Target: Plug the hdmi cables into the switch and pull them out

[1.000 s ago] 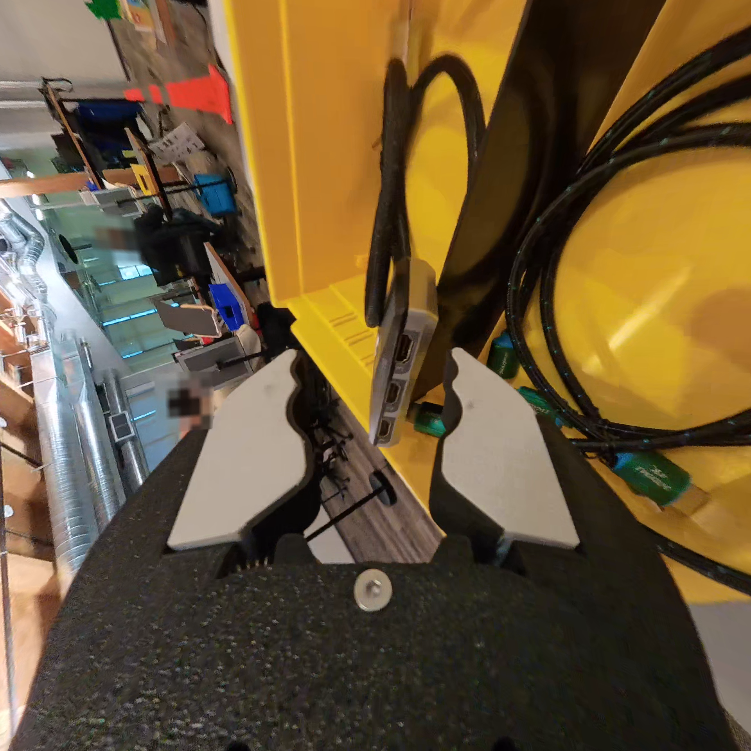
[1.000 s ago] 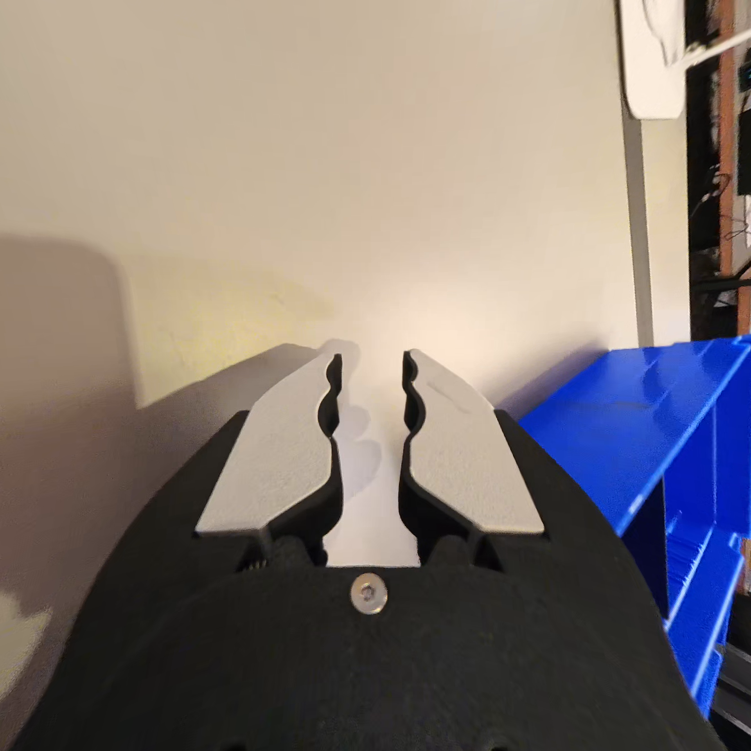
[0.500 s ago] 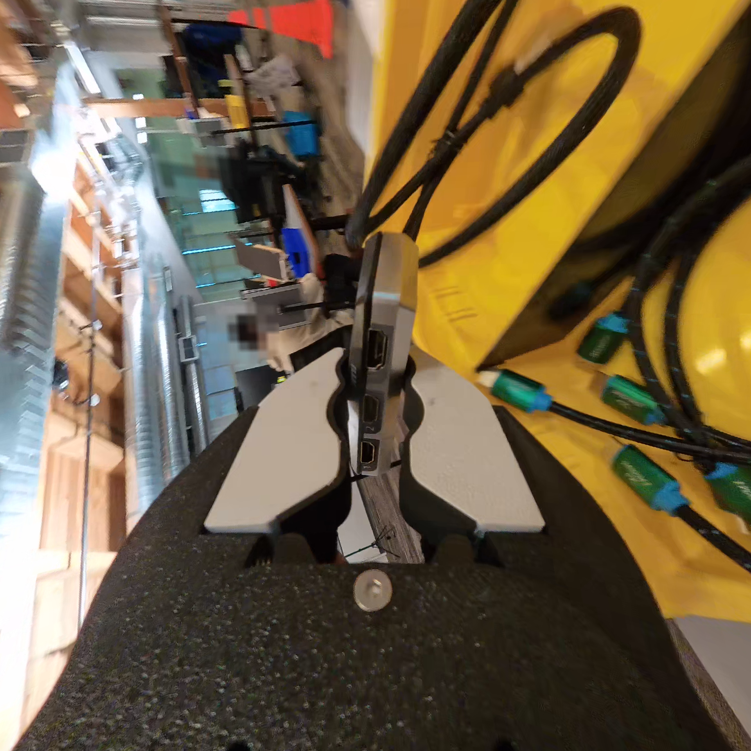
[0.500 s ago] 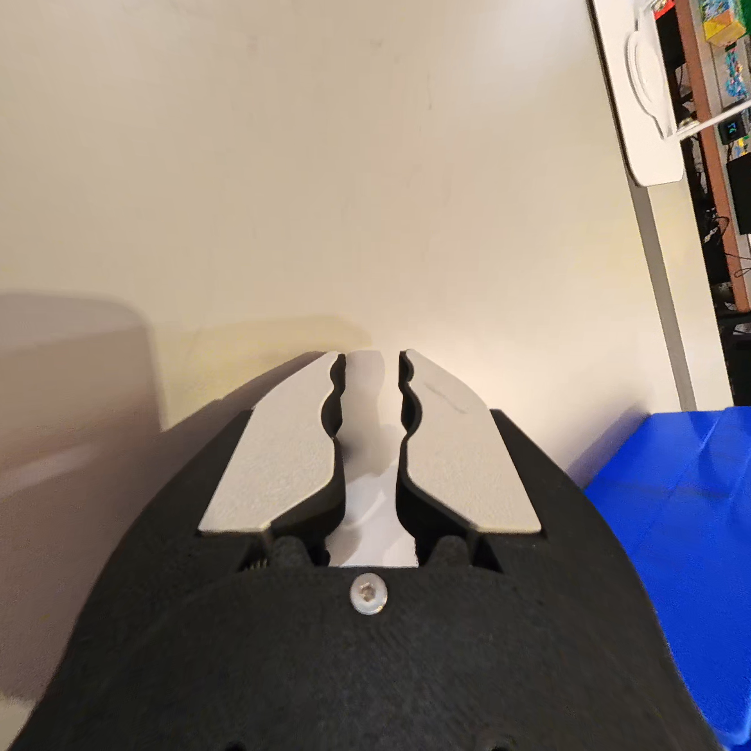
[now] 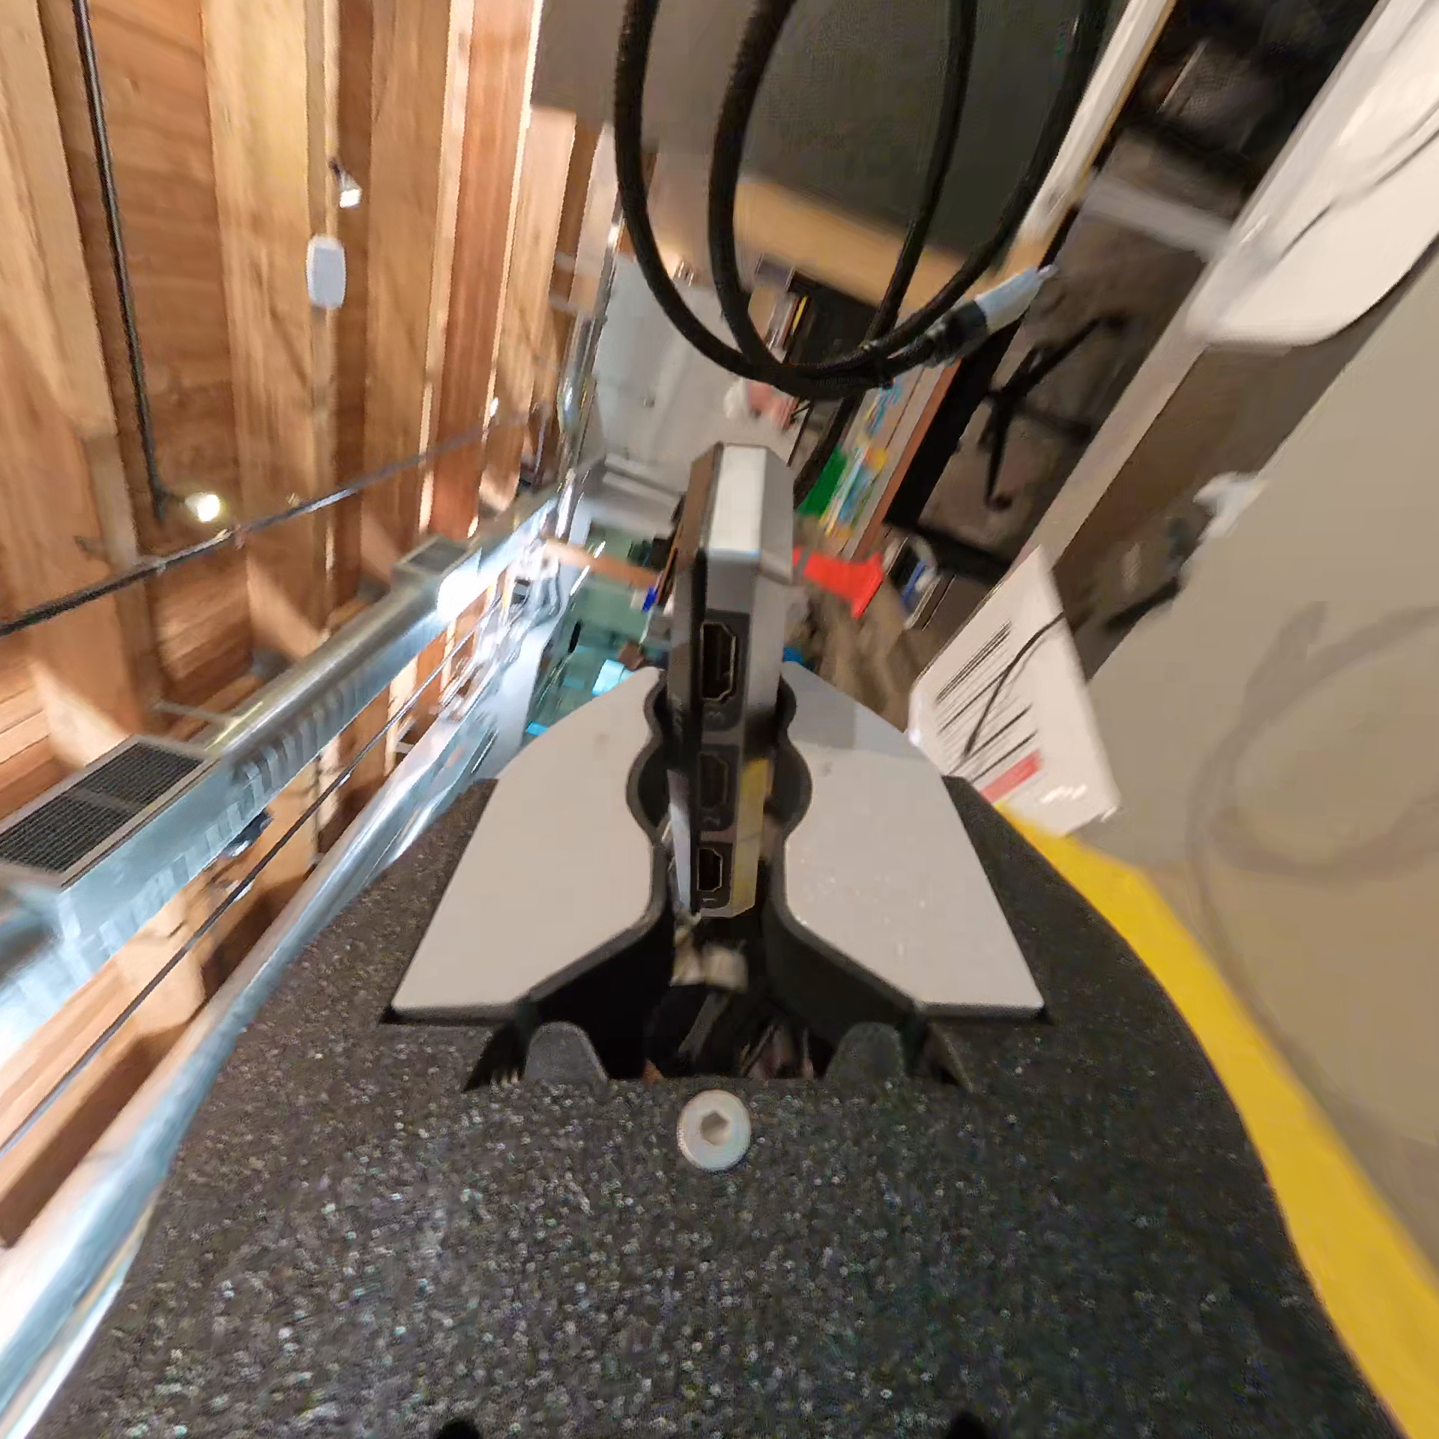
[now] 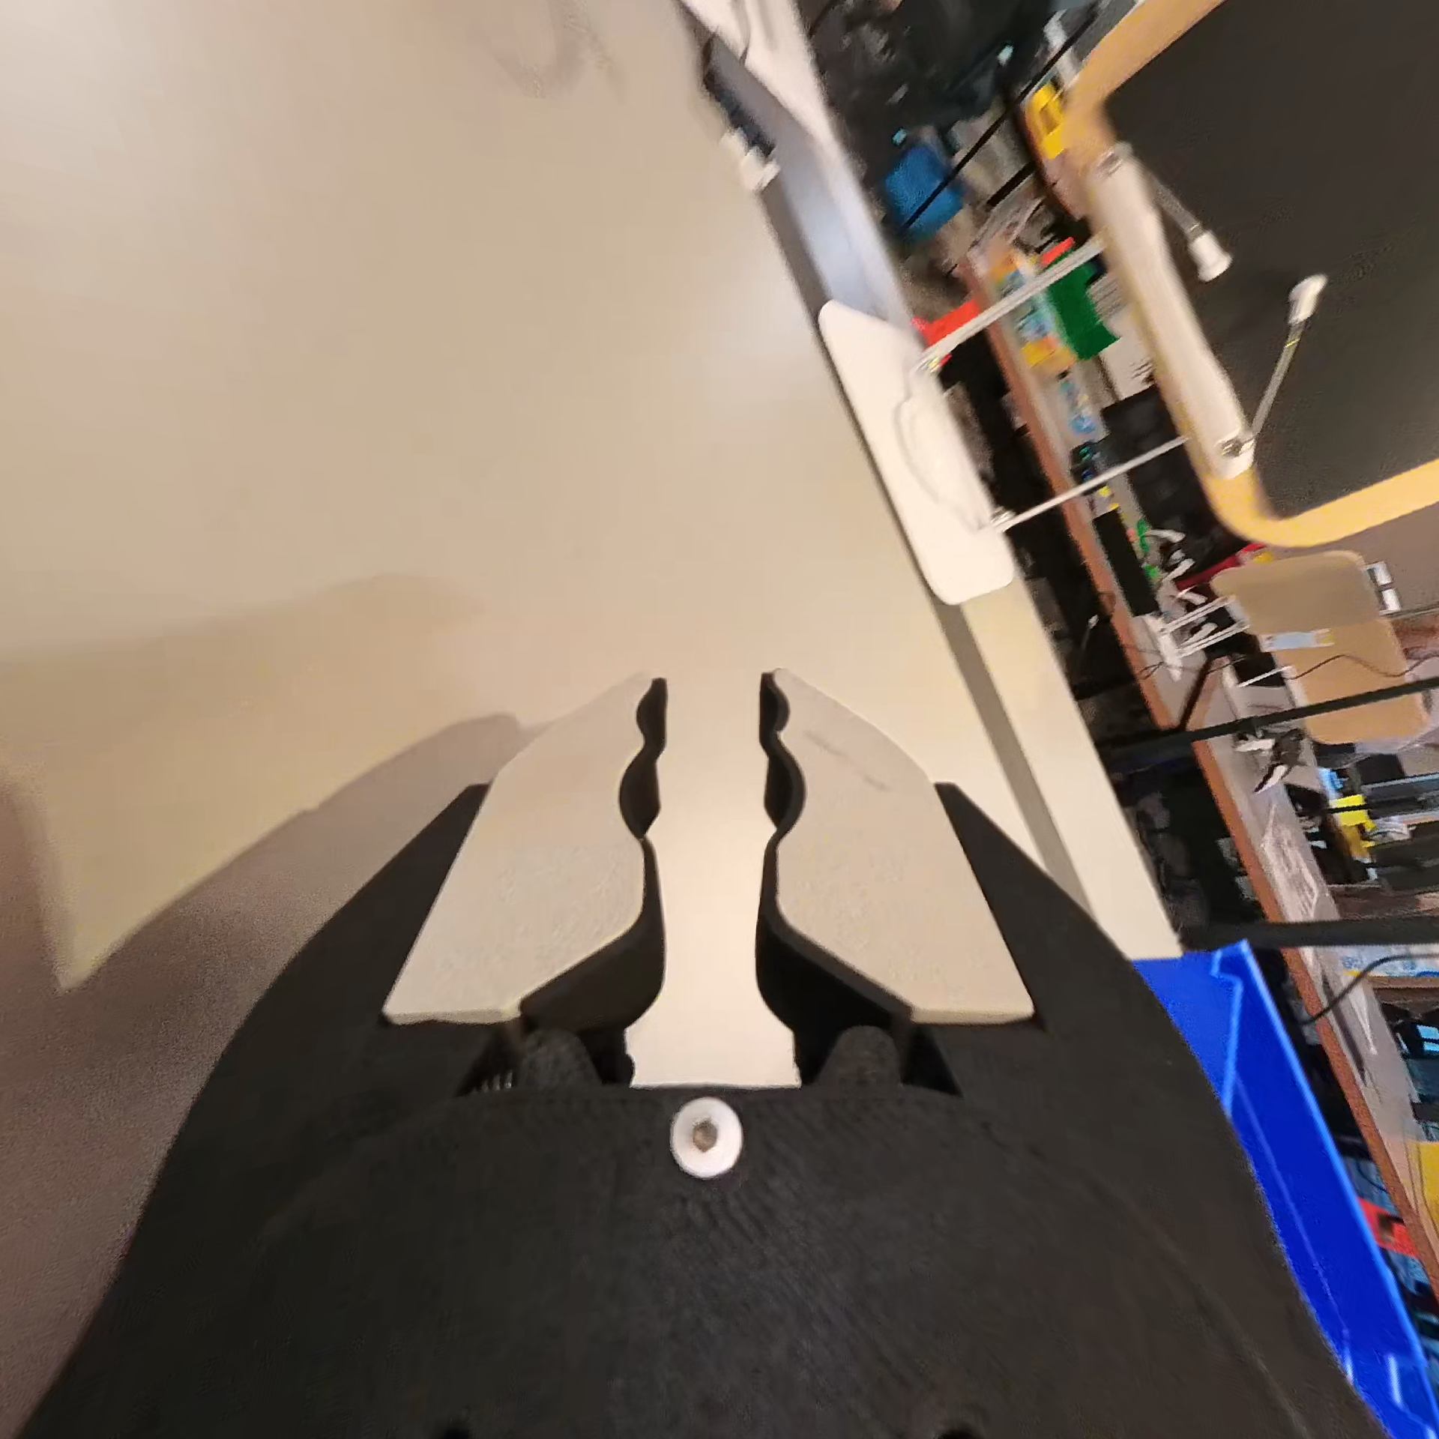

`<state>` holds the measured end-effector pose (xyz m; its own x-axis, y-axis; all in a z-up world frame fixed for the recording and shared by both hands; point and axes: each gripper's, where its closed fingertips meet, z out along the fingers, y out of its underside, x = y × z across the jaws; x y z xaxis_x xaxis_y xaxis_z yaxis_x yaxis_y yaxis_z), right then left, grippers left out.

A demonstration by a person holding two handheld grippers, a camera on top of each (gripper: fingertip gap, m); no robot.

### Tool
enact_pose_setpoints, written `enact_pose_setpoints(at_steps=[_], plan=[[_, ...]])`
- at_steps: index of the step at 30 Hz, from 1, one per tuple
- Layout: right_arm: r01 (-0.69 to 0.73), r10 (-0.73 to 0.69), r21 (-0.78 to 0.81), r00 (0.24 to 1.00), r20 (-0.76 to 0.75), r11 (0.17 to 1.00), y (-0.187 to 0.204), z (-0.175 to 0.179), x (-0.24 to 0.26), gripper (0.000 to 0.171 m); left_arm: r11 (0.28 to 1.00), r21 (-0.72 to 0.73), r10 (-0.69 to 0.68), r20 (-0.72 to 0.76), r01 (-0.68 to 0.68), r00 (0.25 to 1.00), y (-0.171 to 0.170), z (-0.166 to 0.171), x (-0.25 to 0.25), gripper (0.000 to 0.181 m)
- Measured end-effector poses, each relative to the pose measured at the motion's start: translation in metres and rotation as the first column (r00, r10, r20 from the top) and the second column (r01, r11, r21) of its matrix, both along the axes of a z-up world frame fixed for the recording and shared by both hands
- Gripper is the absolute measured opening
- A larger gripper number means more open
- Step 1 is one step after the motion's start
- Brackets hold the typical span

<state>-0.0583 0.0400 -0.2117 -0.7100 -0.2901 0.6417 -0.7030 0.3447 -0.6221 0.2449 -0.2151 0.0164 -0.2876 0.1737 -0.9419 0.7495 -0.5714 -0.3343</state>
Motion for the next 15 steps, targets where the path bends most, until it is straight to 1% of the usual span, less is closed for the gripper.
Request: enact_pose_setpoints(at_steps=[2,4,6,8,10,12,15], plan=[[0.003,-0.001,-0.07,1.0,0.018,0.998,-0.016,0.014,-0.002,0.023,0.994,0.033,-0.104,-0.02,0.105,0.994,0.024,-0.025,-0.042,0.023],[0.012,-0.01,-0.129,1.0,0.018,0.992,-0.029,0.022,-0.008,0.023,0.979,0.06,-0.193,-0.016,0.194,0.981,0.044,-0.06,-0.082,0.023],[0.048,-0.048,-0.172,0.999,0.004,0.984,-0.035,0.024,-0.019,0.025,0.963,0.108,-0.251,0.004,0.249,0.968,0.06,-0.102,-0.116,0.023],[0.073,-0.073,-0.201,0.997,0.01,0.977,-0.033,0.019,-0.028,0.025,0.952,0.146,-0.279,0.039,0.271,0.96,0.071,-0.143,-0.142,0.023],[0.083,-0.077,-0.179,0.996,0.039,0.98,-0.027,0.006,-0.034,0.025,0.944,0.173,-0.297,0.084,0.28,0.951,0.08,-0.177,-0.159,0.023],[0.103,-0.092,-0.132,0.992,0.082,0.986,-0.021,-0.005,-0.04,0.025,0.934,0.183,-0.327,0.098,0.306,0.94,0.089,-0.198,-0.171,0.023],[0.152,-0.141,-0.091,0.983,0.12,0.984,-0.019,-0.014,-0.053,0.024,0.913,0.219,-0.376,0.128,0.344,0.918,0.099,-0.226,-0.182,0.023]])
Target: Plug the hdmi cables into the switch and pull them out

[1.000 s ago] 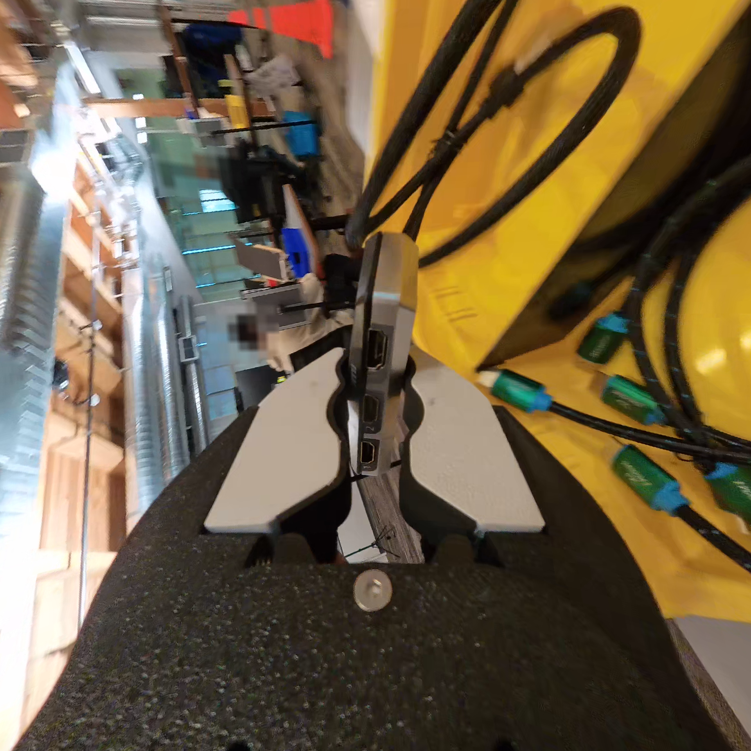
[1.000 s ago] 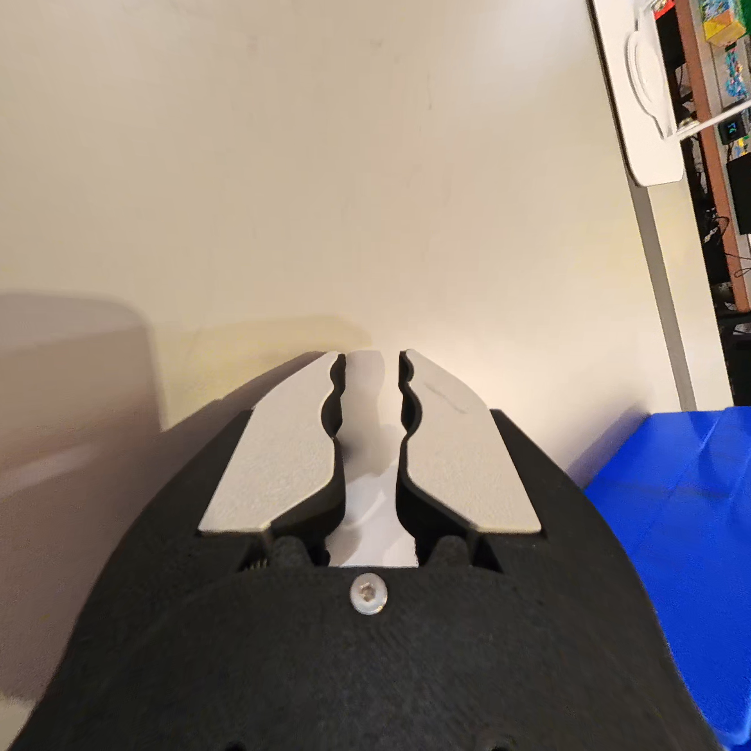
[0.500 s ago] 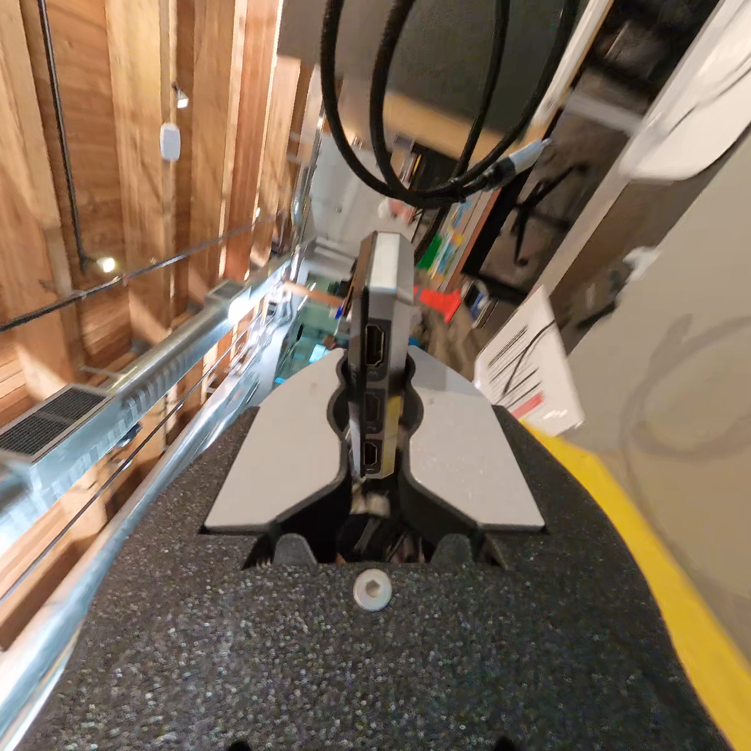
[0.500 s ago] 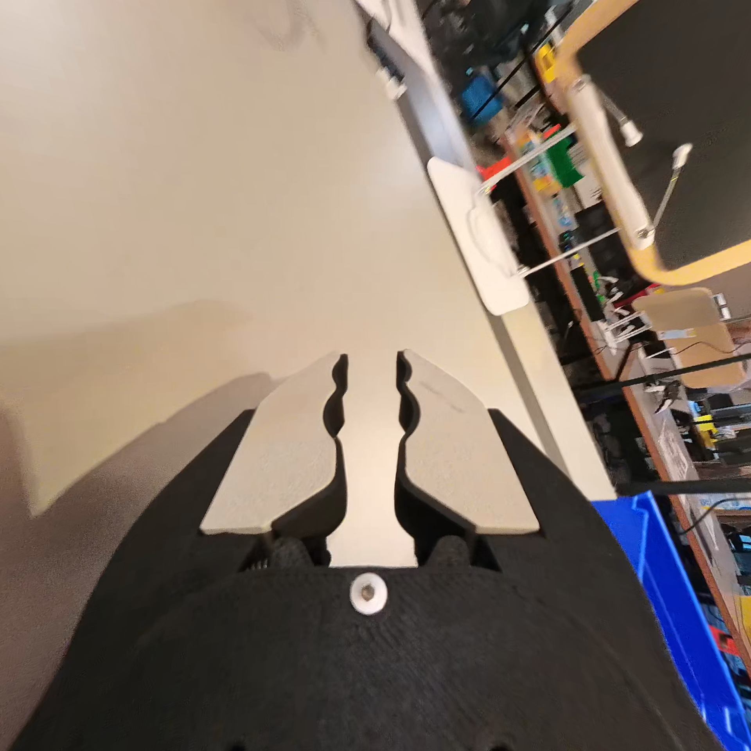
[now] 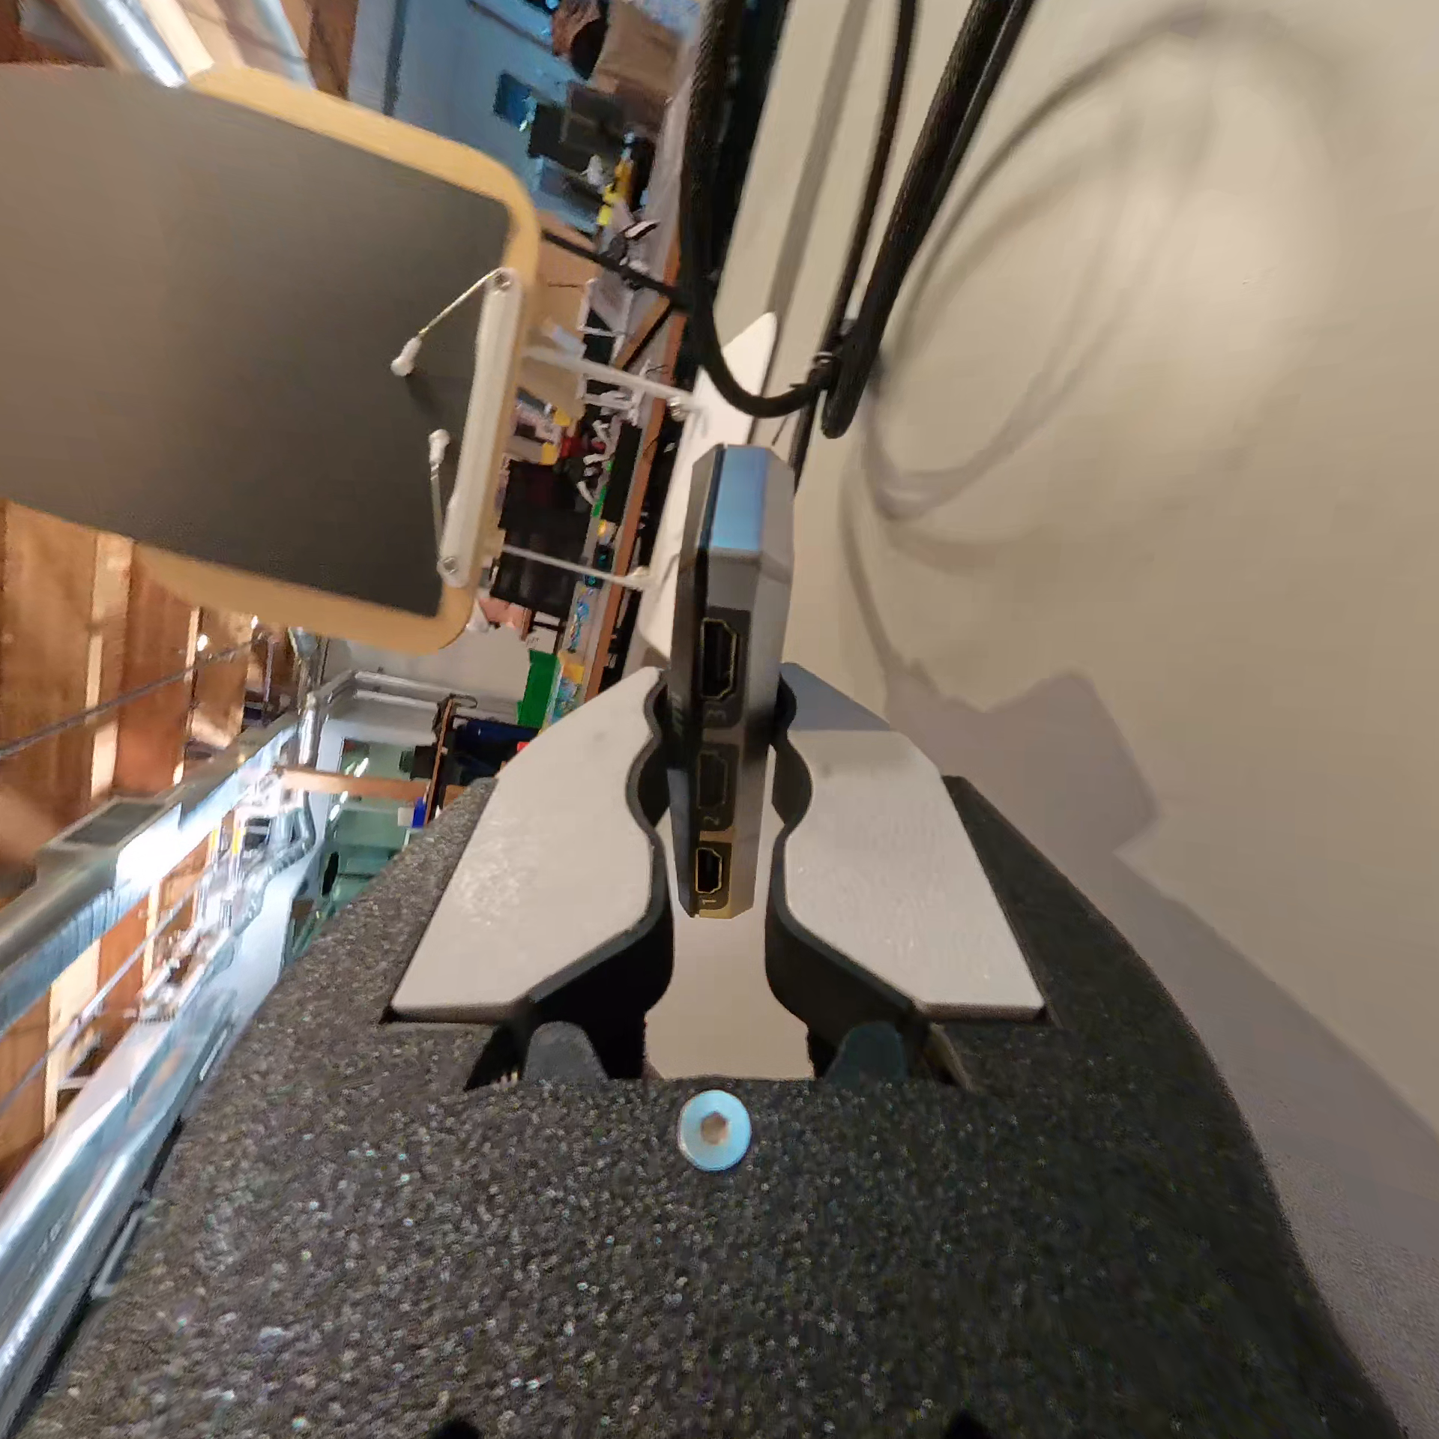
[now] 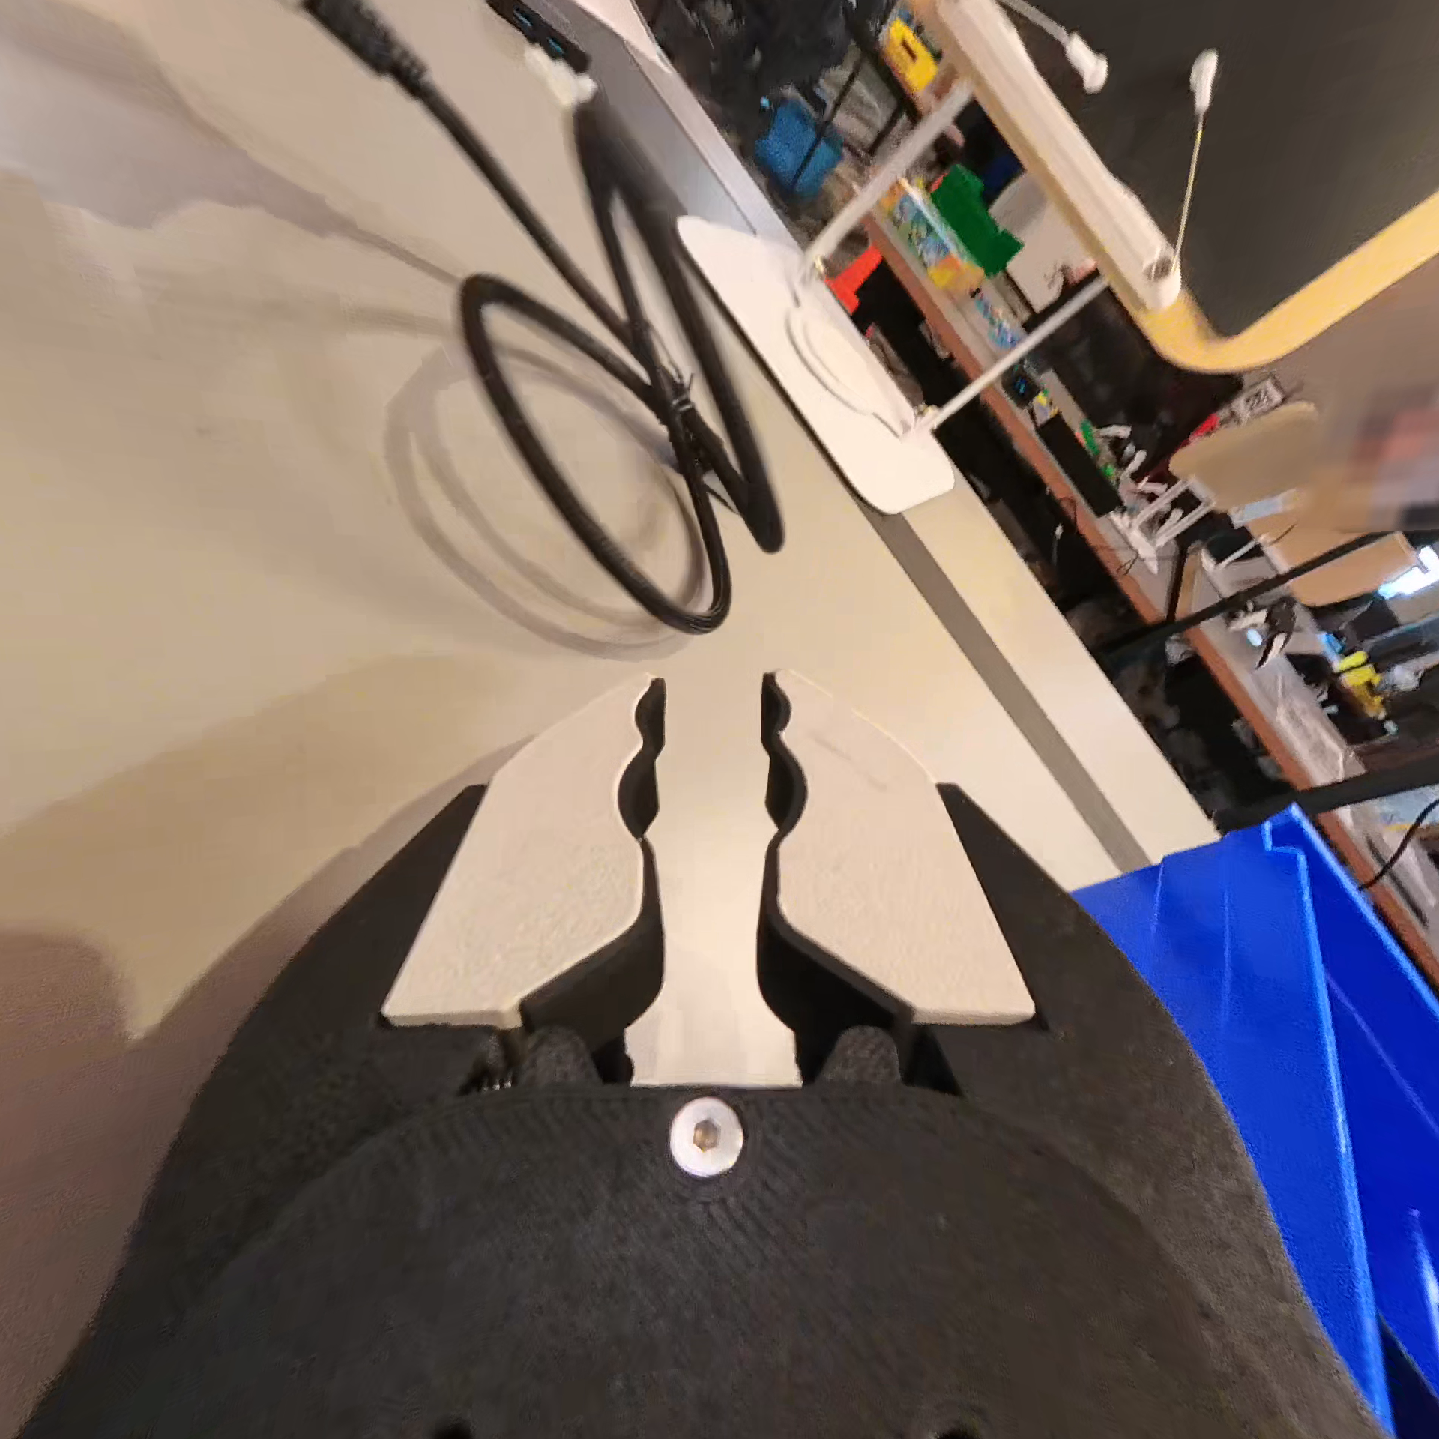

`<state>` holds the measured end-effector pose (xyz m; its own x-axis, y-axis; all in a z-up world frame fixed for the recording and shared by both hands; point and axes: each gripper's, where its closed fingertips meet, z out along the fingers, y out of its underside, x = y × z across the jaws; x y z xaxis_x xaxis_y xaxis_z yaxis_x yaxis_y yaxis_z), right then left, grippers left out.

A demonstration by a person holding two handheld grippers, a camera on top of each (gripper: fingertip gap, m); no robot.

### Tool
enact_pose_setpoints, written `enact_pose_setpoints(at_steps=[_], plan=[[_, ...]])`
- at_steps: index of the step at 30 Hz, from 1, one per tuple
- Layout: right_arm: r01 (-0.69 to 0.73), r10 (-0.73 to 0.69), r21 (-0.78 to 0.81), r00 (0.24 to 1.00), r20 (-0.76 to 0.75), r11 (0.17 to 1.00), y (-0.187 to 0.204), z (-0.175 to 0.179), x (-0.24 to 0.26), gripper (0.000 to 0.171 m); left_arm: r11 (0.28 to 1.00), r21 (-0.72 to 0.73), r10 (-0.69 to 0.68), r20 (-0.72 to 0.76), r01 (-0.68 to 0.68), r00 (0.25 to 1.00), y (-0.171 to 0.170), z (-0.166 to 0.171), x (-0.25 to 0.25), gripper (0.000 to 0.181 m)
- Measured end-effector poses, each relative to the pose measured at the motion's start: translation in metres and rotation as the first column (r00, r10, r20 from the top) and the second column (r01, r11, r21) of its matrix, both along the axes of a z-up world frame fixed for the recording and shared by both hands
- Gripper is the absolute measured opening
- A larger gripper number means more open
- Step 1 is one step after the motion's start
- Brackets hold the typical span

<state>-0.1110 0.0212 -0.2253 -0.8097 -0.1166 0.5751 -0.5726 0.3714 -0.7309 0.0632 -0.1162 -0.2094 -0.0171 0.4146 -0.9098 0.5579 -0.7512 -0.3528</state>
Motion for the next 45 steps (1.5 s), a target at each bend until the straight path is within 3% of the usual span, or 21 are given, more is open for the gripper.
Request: enact_pose_setpoints(at_steps=[4,10,15,18,21,27,31,34,37,40,42,43,45], plan=[[0.041,-0.044,0.045,0.997,0.071,0.998,-0.001,-0.007,-0.01,0.023,0.997,-0.016,-0.07,0.096,0.072,0.993,0.013,-0.026,-0.006,0.022],[0.041,-0.05,0.117,0.996,0.071,0.992,0.0,-0.026,-0.012,0.023,0.973,0.074,-0.227,0.168,0.217,0.959,0.039,-0.047,-0.005,0.027],[0.037,-0.046,0.14,0.997,0.065,0.989,0.0,-0.032,-0.01,0.023,0.919,0.255,-0.345,0.145,0.302,0.927,0.059,-0.052,0.003,0.037],[0.043,-0.054,0.147,0.996,0.071,0.988,0.0,-0.032,-0.012,0.023,0.843,0.424,-0.399,0.084,0.329,0.913,0.07,-0.05,0.01,0.043],[0.047,-0.059,0.148,0.995,0.081,0.988,0.0,-0.032,-0.013,0.023,0.711,0.612,-0.45,0.016,0.347,0.893,0.083,-0.049,0.017,0.063],[0.032,-0.059,0.193,0.989,0.137,0.981,0.004,-0.037,-0.009,0.023,0.563,0.743,-0.463,-0.08,0.362,0.883,0.093,-0.034,0.026,0.083],[-0.015,-0.053,0.217,0.952,0.302,0.976,0.008,-0.035,0.003,0.023,0.542,0.762,-0.322,-0.202,0.354,0.925,0.083,-0.007,0.029,0.082],[-0.029,-0.054,0.223,0.934,0.354,0.974,0.01,-0.035,0.007,0.024,0.549,0.776,-0.106,-0.302,0.309,0.947,0.067,0.019,0.05,0.078],[-0.035,-0.058,0.233,0.923,0.38,0.972,0.011,-0.036,0.01,0.025,0.56,0.809,0.174,-0.327,0.18,0.929,0.039,0.041,0.096,0.065],[-0.038,-0.057,0.242,0.926,0.373,0.97,0.011,-0.037,0.011,0.025,0.587,0.808,0.442,-0.264,-0.054,0.857,0.0,0.062,0.167,0.062],[-0.041,-0.052,0.244,0.929,0.366,0.969,0.011,-0.038,0.012,0.025,0.579,0.77,0.615,-0.197,-0.267,0.764,-0.034,0.075,0.226,0.059],[-0.042,-0.051,0.243,0.931,0.362,0.969,0.011,-0.038,0.012,0.025,0.549,0.753,0.684,-0.155,-0.363,0.713,-0.05,0.079,0.255,0.058],[-0.042,-0.049,0.243,0.934,0.354,0.969,0.011,-0.038,0.013,0.025,0.421,0.739,0.796,-0.022,-0.526,0.605,-0.08,0.076,0.311,0.057]])
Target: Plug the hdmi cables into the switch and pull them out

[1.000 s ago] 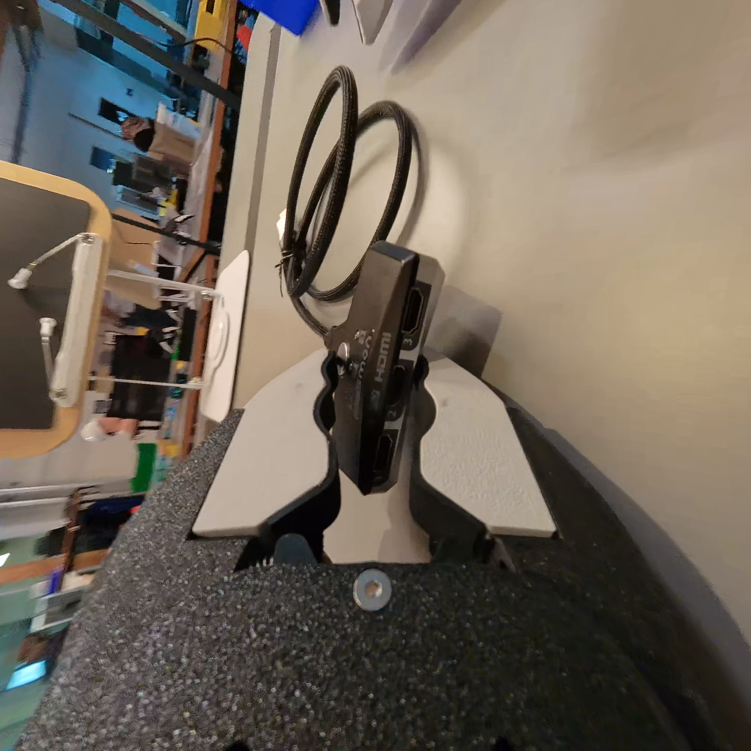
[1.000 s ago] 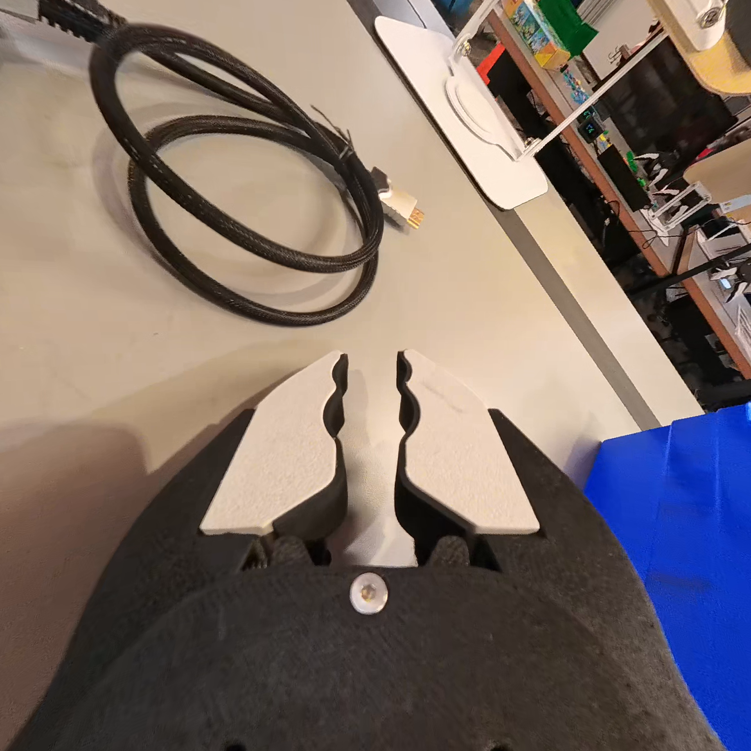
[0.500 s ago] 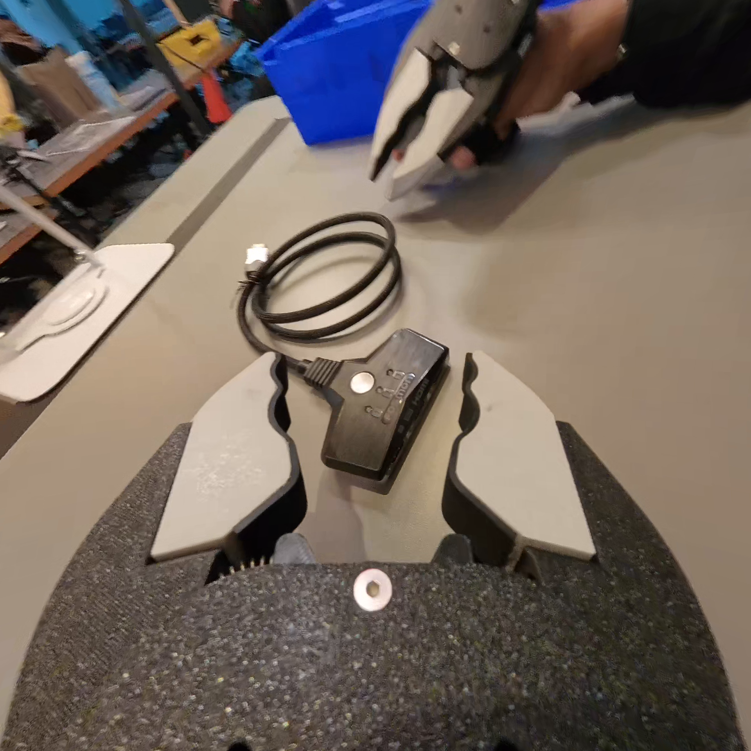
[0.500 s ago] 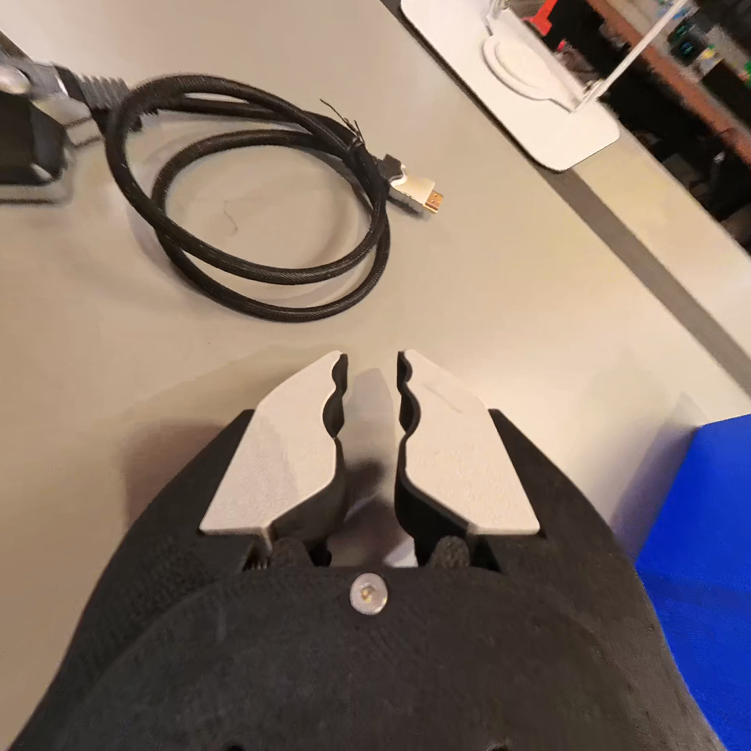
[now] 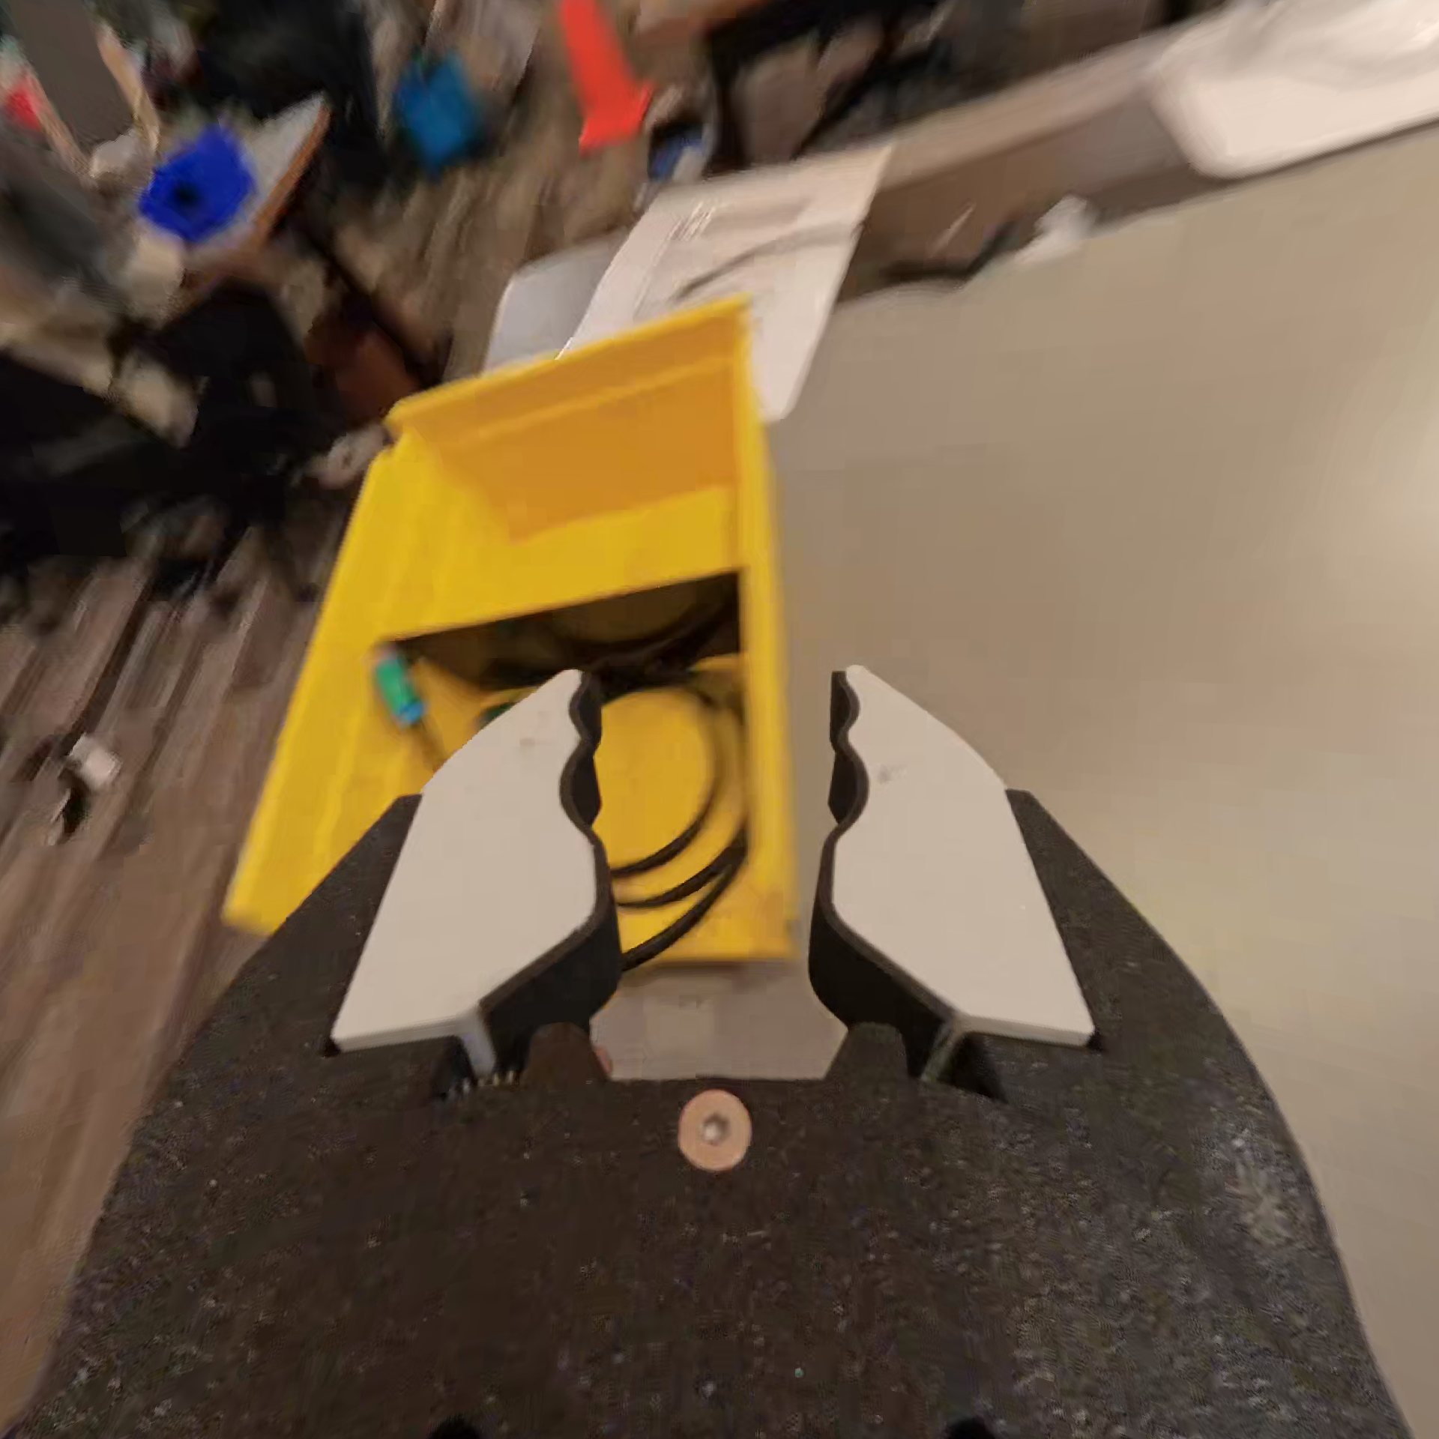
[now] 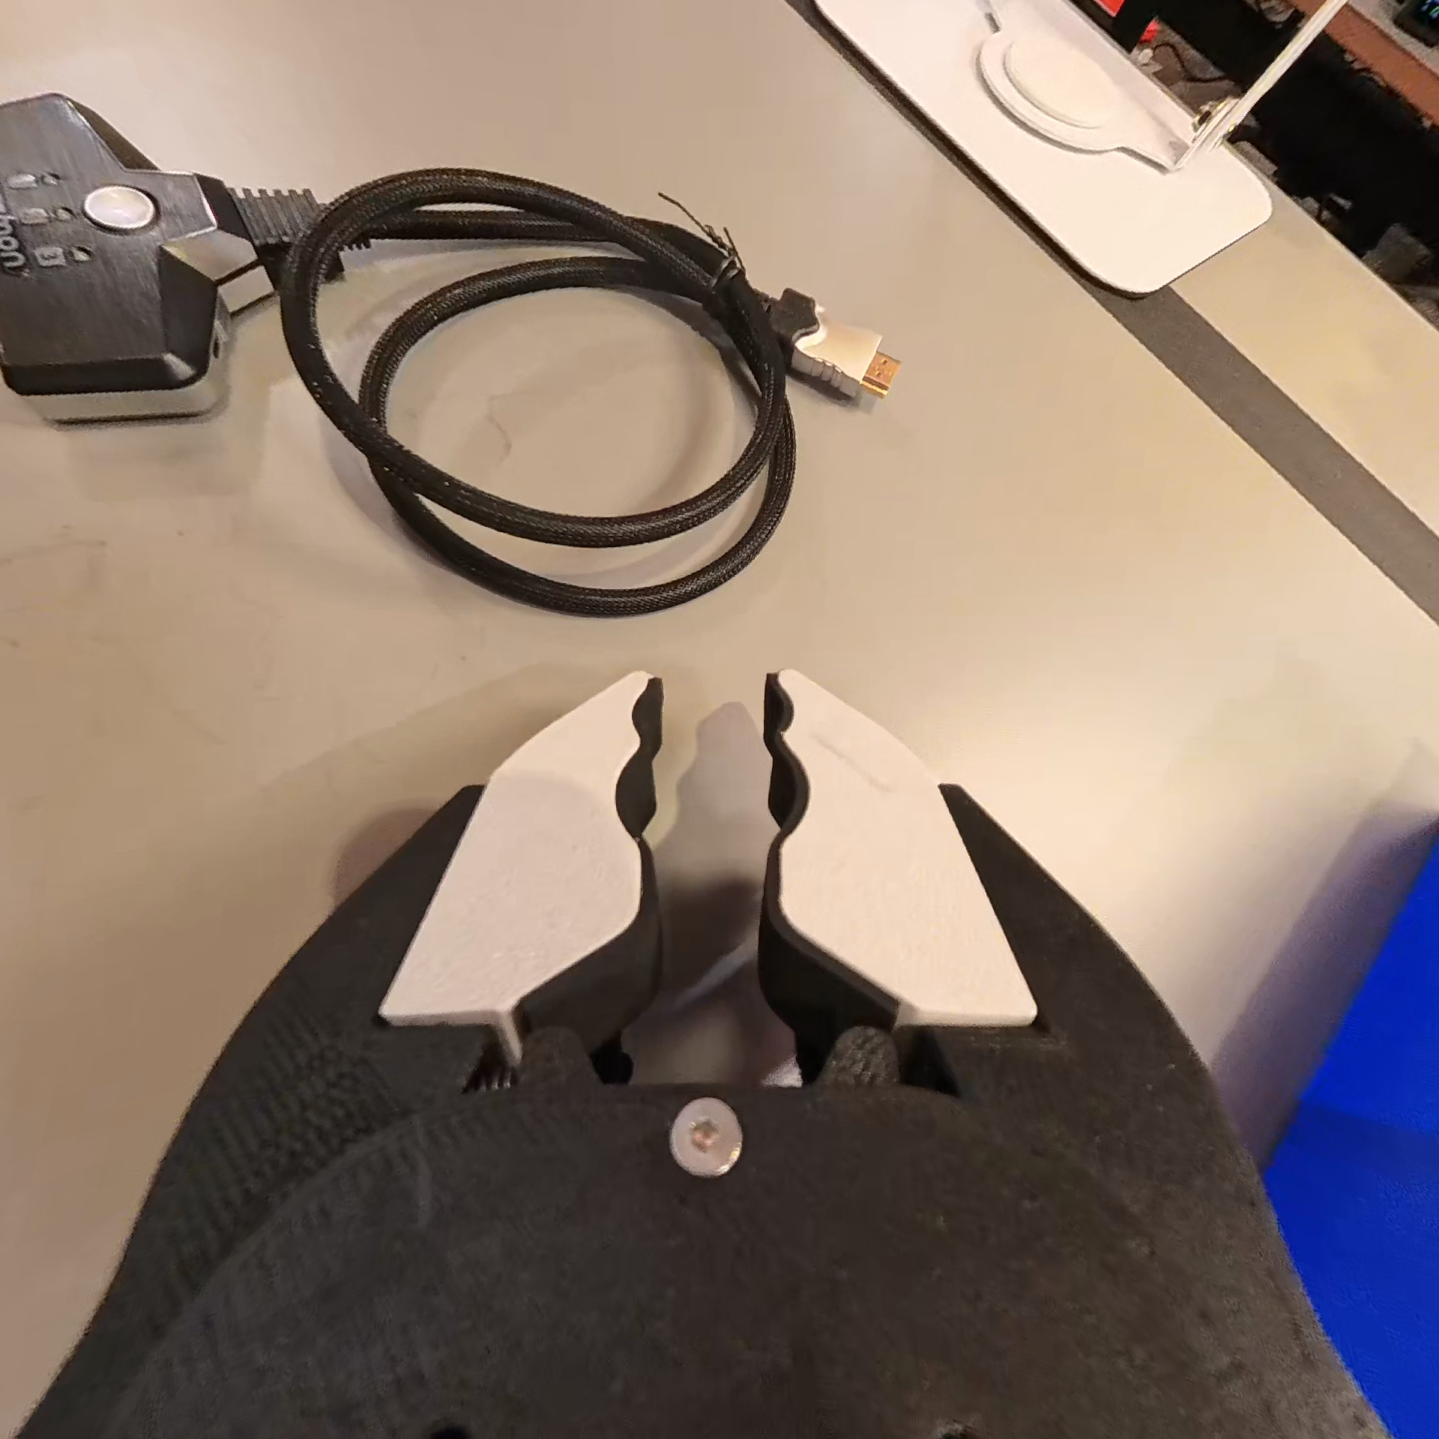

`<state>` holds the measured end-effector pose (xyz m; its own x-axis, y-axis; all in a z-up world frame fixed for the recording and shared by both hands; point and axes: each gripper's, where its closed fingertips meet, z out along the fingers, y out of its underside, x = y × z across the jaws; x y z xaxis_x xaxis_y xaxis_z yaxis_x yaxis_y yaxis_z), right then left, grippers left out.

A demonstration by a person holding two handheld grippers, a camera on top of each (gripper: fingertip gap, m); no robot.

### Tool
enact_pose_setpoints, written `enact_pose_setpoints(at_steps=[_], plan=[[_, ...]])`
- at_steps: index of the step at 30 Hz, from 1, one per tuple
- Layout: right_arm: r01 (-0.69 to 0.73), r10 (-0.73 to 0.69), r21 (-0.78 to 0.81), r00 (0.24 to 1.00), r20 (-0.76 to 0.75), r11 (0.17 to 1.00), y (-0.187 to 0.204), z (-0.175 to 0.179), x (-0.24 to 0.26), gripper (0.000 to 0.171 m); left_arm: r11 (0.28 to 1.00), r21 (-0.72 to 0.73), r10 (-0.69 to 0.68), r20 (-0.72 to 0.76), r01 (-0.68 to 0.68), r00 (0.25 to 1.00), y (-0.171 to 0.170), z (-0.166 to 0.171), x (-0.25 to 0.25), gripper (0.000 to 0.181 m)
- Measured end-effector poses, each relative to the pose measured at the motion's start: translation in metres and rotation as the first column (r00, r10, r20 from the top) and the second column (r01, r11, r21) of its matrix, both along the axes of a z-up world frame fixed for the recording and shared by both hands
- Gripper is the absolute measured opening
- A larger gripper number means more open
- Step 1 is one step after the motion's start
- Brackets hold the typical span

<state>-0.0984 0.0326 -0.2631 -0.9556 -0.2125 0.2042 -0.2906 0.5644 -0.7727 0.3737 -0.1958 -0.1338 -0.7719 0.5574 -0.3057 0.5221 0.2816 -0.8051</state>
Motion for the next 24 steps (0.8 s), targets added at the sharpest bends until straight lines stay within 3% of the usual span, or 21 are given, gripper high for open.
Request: enact_pose_setpoints(at_steps=[4,7,10,15,18,22,24], plan=[[-0.001,0.001,-0.001,1.0,-0.016,1.0,0.0,0.0,0.0,0.025,0.963,0.163,0.194,0.123,-0.213,0.973,-0.062,-0.025,0.081,0.054],[-0.006,0.007,0.001,0.999,-0.036,1.0,0.0,-0.001,0.002,0.025,0.92,0.272,0.237,0.194,-0.284,0.952,-0.093,-0.054,0.103,0.05],[-0.014,0.015,0.006,0.998,-0.061,1.0,0.0,-0.003,0.003,0.025,0.9,0.288,0.236,0.305,-0.326,0.923,-0.111,-0.08,0.11,0.047],[-0.027,0.027,0.005,0.997,-0.068,1.0,0.001,-0.003,0.005,0.025,0.901,0.314,0.188,0.34,-0.3,0.921,-0.117,-0.096,0.102,0.047],[-0.033,0.034,0.012,0.998,-0.062,0.999,0.001,-0.004,0.006,0.025,0.933,0.294,0.092,0.364,-0.208,0.927,-0.12,-0.097,0.088,0.039],[-0.05,0.051,0.024,0.996,-0.076,0.998,0.001,-0.006,0.008,0.025,0.951,0.273,-0.039,0.565,-0.142,0.824,-0.125,-0.12,0.089,0.035],[-0.053,0.055,0.025,0.995,-0.086,0.998,0.002,-0.006,0.009,0.025,0.958,0.249,-0.041,0.618,-0.146,0.785,-0.129,-0.127,0.092,0.014]])
